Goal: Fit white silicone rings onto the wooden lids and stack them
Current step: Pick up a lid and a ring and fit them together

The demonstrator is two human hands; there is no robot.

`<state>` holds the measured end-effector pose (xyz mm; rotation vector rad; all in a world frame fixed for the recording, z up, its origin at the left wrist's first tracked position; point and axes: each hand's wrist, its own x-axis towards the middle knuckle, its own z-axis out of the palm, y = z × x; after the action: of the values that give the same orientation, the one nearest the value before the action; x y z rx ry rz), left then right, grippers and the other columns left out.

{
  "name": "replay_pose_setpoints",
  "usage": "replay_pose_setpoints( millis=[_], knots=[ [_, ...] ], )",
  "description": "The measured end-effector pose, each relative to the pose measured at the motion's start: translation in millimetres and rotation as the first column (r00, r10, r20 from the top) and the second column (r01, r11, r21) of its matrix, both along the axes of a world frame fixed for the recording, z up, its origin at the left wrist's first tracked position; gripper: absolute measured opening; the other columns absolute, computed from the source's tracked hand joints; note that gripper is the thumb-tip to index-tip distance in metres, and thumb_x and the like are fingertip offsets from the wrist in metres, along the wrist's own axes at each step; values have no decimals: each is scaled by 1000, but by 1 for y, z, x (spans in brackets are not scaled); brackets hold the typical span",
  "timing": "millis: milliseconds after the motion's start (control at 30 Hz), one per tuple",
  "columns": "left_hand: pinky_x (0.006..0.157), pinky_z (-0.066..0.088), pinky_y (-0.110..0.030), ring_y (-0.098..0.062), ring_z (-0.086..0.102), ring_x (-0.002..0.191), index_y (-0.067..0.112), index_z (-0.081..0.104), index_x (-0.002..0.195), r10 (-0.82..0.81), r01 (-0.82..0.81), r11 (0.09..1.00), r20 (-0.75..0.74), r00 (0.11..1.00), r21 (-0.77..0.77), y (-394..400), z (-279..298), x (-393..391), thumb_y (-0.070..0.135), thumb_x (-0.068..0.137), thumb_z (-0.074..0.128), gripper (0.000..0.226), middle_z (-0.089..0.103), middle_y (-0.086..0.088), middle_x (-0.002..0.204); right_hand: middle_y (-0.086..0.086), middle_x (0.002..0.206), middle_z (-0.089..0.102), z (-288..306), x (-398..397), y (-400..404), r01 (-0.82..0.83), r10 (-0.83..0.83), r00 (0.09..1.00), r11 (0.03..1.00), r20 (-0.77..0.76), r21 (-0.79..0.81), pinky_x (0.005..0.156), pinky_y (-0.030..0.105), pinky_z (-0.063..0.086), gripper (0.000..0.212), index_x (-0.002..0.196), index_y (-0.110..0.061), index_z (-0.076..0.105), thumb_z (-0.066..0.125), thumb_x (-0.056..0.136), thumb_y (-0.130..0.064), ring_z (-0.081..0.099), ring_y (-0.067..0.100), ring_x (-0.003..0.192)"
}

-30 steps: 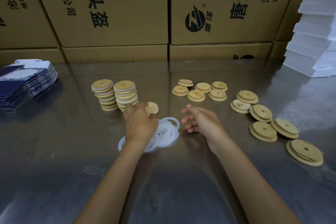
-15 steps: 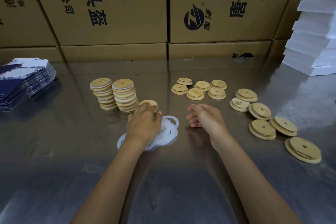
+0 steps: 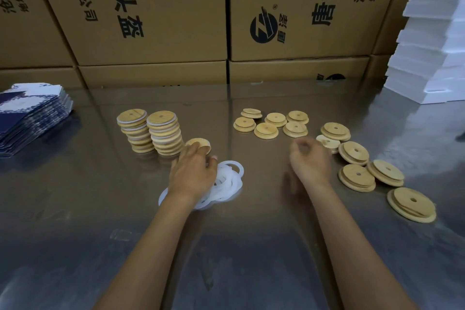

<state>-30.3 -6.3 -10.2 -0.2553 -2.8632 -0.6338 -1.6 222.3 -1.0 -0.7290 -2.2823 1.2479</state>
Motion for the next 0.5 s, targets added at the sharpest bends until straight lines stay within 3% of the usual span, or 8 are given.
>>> replay_pose_setpoints(
  millis=[100, 200, 267, 367, 500],
  knots=[
    [106, 35, -42, -22, 42, 128, 14, 57, 127, -2, 2, 1000, -16, 1000, 4, 2, 1, 1, 33, 101, 40, 36, 53, -1, 133, 6, 135, 59, -2, 5, 6, 50, -57, 998, 964, 18, 261, 117, 42, 21, 29, 119, -19, 67, 58, 93, -26, 36, 27, 137],
    [102, 38, -43, -23, 46, 123, 14, 60, 119, -19, 20, 999, -45, 999, 25, 6, 4, 3, 31, 100, 43, 31, 56, -1, 125, 5, 150, 46, -3, 7, 8, 50, -102, 989, 909, 104, 414, 122, 52, 9, 40, 129, -17, 62, 59, 92, -30, 22, 27, 148],
    [101, 39, -44, -24, 47, 121, 15, 61, 117, -39, 42, 998, -67, 997, 39, 9, 4, 6, 29, 99, 44, 29, 57, -1, 123, 8, 161, 32, -3, 8, 8, 42, -152, 968, 884, 201, 466, 121, 59, 2, 47, 136, -17, 56, 57, 92, -34, 7, 30, 154],
    [107, 35, -44, -22, 41, 132, 17, 59, 127, -58, 58, 998, -68, 996, 7, 14, 4, 8, 31, 100, 44, 35, 52, -2, 137, 13, 168, 11, -2, 10, 7, 10, -202, 916, 876, 348, 482, 117, 68, -1, 60, 146, -16, 44, 56, 92, -41, -8, 35, 155],
    [111, 30, -42, -20, 35, 139, 16, 55, 135, -69, 70, 998, -99, 993, 1, 20, 2, 10, 32, 100, 45, 40, 47, -3, 145, 14, 169, 0, -1, 10, 2, -74, -147, 894, 884, 424, 461, 116, 70, 0, 71, 154, -12, 29, 53, 95, -43, -11, 38, 154]
  ],
)
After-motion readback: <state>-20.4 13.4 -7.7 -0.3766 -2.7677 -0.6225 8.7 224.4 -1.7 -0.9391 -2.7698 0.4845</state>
